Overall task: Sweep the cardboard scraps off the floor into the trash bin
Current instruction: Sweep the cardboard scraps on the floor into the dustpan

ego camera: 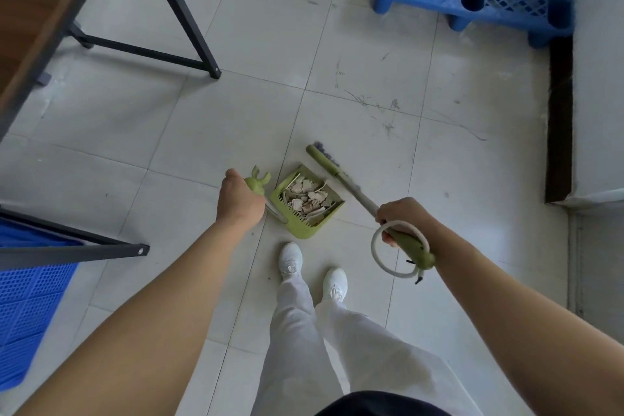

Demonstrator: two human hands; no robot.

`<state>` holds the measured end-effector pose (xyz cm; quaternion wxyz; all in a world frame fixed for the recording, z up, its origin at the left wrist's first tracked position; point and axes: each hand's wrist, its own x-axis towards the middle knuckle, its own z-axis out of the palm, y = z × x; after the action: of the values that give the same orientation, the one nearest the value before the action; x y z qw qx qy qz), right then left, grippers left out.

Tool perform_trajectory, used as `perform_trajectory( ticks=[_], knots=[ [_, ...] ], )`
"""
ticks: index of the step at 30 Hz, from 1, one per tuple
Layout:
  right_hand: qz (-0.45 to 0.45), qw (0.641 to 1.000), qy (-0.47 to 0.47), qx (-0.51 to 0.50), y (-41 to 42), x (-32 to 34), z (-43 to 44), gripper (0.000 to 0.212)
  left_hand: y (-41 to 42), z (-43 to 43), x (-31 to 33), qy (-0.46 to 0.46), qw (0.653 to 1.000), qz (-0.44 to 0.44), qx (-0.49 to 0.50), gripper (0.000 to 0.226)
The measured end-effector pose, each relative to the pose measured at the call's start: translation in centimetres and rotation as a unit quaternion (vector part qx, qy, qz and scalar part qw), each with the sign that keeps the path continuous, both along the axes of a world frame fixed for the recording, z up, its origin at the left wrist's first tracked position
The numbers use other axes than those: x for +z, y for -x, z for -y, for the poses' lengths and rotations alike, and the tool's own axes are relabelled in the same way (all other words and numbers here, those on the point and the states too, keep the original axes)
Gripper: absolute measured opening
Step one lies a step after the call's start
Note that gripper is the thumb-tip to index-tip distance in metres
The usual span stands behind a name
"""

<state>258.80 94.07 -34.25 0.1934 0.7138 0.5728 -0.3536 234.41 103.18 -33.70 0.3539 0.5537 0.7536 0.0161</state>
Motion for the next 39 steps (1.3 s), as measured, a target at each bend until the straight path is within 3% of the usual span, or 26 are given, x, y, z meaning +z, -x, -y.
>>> perform_trajectory(
  ticks=[3, 5, 8, 10, 13, 14, 16, 20, 22, 26, 28, 30, 31, 34, 35, 39],
  knots=[
    [-0.014, 0.995, -0.024, -0.092, -0.2, -1.1, -1.6, 0.016, 1.5, 0.9, 0.1, -0.009, 1.000, 0.002, 0.017, 0.031],
    [0.002, 0.998, -0.014, -0.061, 0.1, -1.5, -2.7, 0.025, 2.5, 1.7, 0.1, -0.008, 1.000, 0.000, 0.030, 0.029],
    [-0.037, 0.998, -0.021, -0.047, 1.0, -2.1, -3.0, 0.021, 3.3, 2.6, 0.0, 0.003, 0.999, -0.006, 0.041, 0.027],
    [-0.080, 0.991, 0.006, -0.105, 2.5, -2.8, -2.4, 0.017, 3.3, 2.6, -0.1, 0.008, 0.999, -0.007, 0.039, 0.026],
    [-0.067, 0.993, 0.097, 0.005, 5.2, -3.1, -0.6, 0.011, 3.2, 2.1, -0.1, 0.017, 0.999, -0.011, 0.033, 0.028],
    [-0.062, 0.991, 0.100, -0.056, 5.5, -3.2, 0.1, 0.011, 3.2, 2.0, -0.1, 0.019, 0.999, -0.011, 0.031, 0.029],
    [-0.080, 0.988, 0.094, -0.094, 5.4, -2.3, 1.5, 0.026, 3.4, 1.7, 0.0, 0.020, 0.999, -0.010, 0.028, 0.031],
    [-0.023, 0.997, 0.061, -0.044, 5.3, -1.4, 2.9, 0.035, 4.8, 1.8, 0.0, 0.024, 0.999, 0.007, 0.025, 0.031],
    [-0.023, 0.996, 0.051, -0.074, 6.0, -1.3, 3.0, 0.036, 5.9, 2.2, 0.2, 0.020, 0.999, 0.011, 0.022, 0.031],
    [-0.080, 0.949, 0.003, -0.304, 7.0, -2.7, 0.4, 0.030, 8.7, 3.1, 0.5, 0.016, 0.999, 0.018, 0.034, 0.031],
    [-0.060, 0.946, 0.031, -0.316, 8.1, -2.4, -0.9, 0.017, 9.7, 3.4, 0.6, 0.021, 0.999, 0.021, 0.040, 0.030],
    [-0.063, 0.963, 0.032, -0.260, 9.6, -2.2, -1.3, 0.032, 10.2, 3.7, 0.4, 0.024, 0.999, 0.022, 0.034, 0.028],
    [-0.045, 0.981, 0.045, -0.182, 10.5, -2.4, -0.8, 0.036, 10.3, 3.9, 0.3, 0.027, 0.999, 0.021, 0.029, 0.027],
    [-0.144, 0.922, 0.050, -0.356, 13.3, -4.7, 0.7, 0.008, 10.6, 4.2, 0.0, 0.032, 0.999, 0.022, 0.017, 0.029],
    [-0.143, 0.909, 0.083, -0.382, 14.2, -4.6, 1.5, 0.020, 10.6, 4.2, -0.1, 0.034, 0.999, 0.022, 0.014, 0.030],
    [-0.106, 0.934, 0.084, -0.331, 14.7, -3.7, 4.9, 0.029, 10.9, 4.3, 0.1, 0.032, 0.999, 0.026, 0.010, 0.033]
  ],
)
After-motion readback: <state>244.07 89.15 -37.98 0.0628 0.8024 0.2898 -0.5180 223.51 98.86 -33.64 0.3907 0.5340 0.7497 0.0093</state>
